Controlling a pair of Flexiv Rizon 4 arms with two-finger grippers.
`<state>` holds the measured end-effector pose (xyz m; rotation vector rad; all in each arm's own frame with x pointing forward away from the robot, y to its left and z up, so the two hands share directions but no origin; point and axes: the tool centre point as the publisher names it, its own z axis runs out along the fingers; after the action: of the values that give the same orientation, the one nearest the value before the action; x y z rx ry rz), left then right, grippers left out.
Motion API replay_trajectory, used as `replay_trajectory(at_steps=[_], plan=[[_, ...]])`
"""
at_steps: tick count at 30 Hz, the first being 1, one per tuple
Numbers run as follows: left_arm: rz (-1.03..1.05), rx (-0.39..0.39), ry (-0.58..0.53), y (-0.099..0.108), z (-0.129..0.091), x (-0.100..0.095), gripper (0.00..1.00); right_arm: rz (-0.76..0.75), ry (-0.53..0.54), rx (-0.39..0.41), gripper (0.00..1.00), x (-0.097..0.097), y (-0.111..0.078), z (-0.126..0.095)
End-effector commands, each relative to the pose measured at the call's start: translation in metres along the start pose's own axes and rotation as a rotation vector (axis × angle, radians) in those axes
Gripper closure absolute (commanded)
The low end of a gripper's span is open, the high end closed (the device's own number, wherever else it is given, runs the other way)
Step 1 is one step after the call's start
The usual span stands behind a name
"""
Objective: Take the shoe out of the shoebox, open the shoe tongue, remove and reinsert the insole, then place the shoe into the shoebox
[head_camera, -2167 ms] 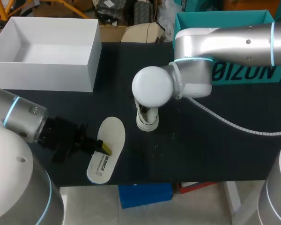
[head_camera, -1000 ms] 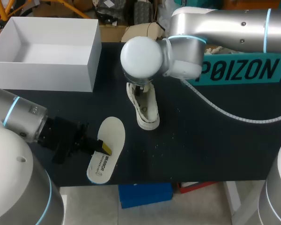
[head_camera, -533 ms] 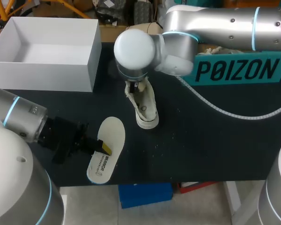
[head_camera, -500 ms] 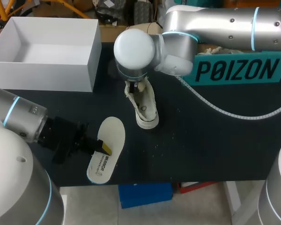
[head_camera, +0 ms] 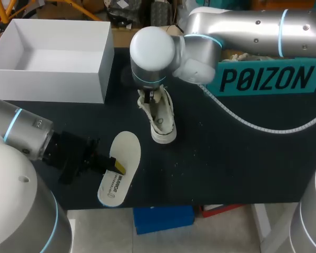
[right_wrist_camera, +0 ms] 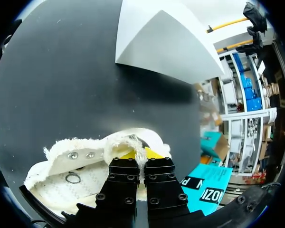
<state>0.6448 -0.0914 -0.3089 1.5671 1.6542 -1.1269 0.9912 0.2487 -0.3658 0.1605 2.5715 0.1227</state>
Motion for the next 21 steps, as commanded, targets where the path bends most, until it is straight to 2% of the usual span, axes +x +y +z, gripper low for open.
replay_trajectory(at_steps=[1,10,11,12,13,14,15,16,21], plan=[[0.002,-0.004,0.001,-0.0010,0.0010,0.0003,1.00,0.001,0.015,-0.011,1.00,-0.0013,0.0027,0.0115],[0.002,-0.004,0.001,-0.0010,0.0010,0.0003,1.00,-0.002,0.028,-0.024,1.00,-0.0011,0.0033,0.0136],[0.002,-0.004,0.001,-0.0010,0.0010,0.0003,1.00,-0.001,0.029,-0.025,0.88,-0.0011,0.0029,0.0139],[0.002,-0.004,0.001,-0.0010,0.0010,0.0003,1.00,0.000,0.030,-0.025,0.65,-0.0011,0.0026,0.0140],[0.002,-0.004,0.001,-0.0010,0.0010,0.0003,1.00,0.000,0.031,-0.025,0.51,-0.0010,0.0024,0.0141],[0.002,-0.004,0.001,-0.0010,0.0010,0.0003,1.00,0.001,0.032,-0.025,0.25,-0.0010,0.0020,0.0141],[0.002,-0.004,0.001,-0.0010,0.0010,0.0003,1.00,0.002,0.032,-0.025,0.10,-0.0011,0.0015,0.0141],[0.002,-0.004,0.001,-0.0010,0.0010,0.0003,1.00,0.003,0.032,-0.024,0.00,-0.0011,0.0010,0.0140],[0.002,-0.004,0.001,-0.0010,0.0010,0.0003,1.00,0.011,0.029,-0.022,0.00,-0.0028,-0.0019,0.0130]])
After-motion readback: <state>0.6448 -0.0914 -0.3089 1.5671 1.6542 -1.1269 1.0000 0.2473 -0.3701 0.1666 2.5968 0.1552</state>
